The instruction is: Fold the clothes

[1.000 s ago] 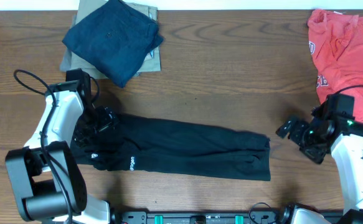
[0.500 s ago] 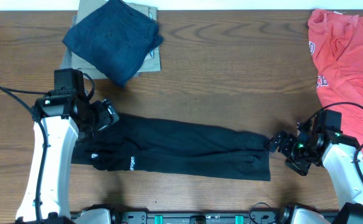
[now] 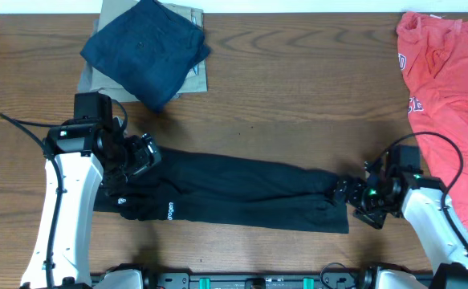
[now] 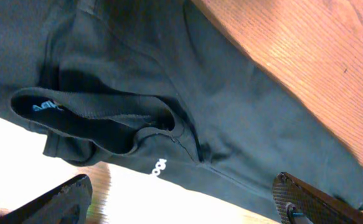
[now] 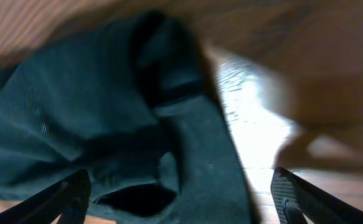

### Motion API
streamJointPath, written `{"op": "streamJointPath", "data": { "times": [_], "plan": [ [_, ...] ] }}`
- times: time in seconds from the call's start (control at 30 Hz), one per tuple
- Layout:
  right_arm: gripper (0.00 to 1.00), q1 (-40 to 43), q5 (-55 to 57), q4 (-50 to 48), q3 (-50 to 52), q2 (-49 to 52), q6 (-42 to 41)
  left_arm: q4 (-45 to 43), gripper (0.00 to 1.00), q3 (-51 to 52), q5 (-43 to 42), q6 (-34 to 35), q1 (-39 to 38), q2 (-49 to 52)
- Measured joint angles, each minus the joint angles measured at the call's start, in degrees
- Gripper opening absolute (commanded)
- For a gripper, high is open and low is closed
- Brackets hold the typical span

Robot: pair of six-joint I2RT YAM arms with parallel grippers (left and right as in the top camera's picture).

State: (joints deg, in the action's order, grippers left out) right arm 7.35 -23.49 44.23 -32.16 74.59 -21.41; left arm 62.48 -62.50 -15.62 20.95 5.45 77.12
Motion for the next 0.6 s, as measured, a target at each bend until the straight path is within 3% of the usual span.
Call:
{"op": "streamJointPath", "data": {
  "times": [0.13,0.33,0.47,0.6],
  "plan": [
    [0.9,-4.1,-0.1,-0.6,0.0,0.0,-1.5,0.1,0.93,0.0,-0.5,0.0,0.0,0.0],
    [0.8,-8.6,0.1,-2.8,0.0,0.0,-4.4,0.2,0.93,0.0,-0.6,0.0,0.0,0.0],
    [0.93,-10.1,0.8,-3.1,0.0,0.0,-5.7,0.6,0.94,0.0,-0.6,0.0,0.0,0.0],
    [0.98,-10.2,3.9,-2.9,0.0,0.0,-6.3,0.9,0.94,0.0,-0.6,-0.4,0.0,0.0]
  ]
}}
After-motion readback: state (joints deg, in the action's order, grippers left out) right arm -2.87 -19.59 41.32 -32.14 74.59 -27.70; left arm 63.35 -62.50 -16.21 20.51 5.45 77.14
